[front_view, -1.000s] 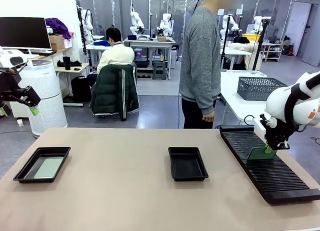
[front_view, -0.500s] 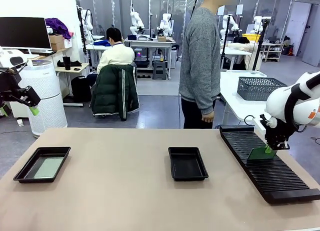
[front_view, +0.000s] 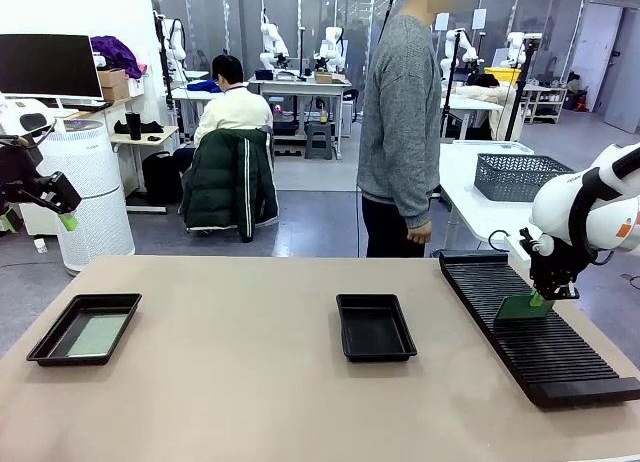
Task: Inspect and transfer BCBs to ESD trays.
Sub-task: Pick up the Blank PCB from the PCB Rack and place it in the right ESD tray.
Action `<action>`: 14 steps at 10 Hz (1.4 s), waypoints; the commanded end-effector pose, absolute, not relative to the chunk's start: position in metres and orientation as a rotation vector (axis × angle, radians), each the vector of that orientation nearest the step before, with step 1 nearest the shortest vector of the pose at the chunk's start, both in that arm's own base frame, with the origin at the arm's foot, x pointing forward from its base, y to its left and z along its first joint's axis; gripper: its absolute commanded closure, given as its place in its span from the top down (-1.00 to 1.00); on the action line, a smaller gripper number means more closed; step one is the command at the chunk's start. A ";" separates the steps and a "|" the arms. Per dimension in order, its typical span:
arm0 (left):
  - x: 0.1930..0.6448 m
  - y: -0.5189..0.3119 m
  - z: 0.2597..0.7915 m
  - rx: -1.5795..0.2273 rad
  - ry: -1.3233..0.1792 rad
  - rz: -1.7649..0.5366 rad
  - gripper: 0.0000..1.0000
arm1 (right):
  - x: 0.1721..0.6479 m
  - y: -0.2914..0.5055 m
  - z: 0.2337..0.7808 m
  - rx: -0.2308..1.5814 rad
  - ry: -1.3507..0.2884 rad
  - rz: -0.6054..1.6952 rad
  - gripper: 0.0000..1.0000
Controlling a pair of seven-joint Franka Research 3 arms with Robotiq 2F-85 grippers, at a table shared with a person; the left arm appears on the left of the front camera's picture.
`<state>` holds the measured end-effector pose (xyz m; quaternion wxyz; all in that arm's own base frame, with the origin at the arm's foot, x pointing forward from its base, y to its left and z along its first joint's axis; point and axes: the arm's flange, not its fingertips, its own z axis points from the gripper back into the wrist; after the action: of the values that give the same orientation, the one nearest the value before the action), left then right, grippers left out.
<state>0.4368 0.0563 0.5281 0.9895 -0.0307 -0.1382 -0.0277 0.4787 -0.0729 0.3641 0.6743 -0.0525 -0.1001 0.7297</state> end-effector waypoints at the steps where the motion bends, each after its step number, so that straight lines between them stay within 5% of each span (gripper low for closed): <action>1: 0.435 0.056 0.527 -0.059 -0.282 -0.055 0.99 | 0.479 -0.073 0.364 -0.118 -0.225 1.642 -0.96; 14: 0.435 0.056 0.527 -0.059 -0.282 -0.055 0.99 | 0.445 -0.072 0.547 -0.078 -0.089 1.529 -0.96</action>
<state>0.4368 0.0563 0.5280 0.9895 -0.0307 -0.1381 -0.0277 0.4431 -0.0753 0.5352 0.7096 -0.0379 -0.0612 0.7009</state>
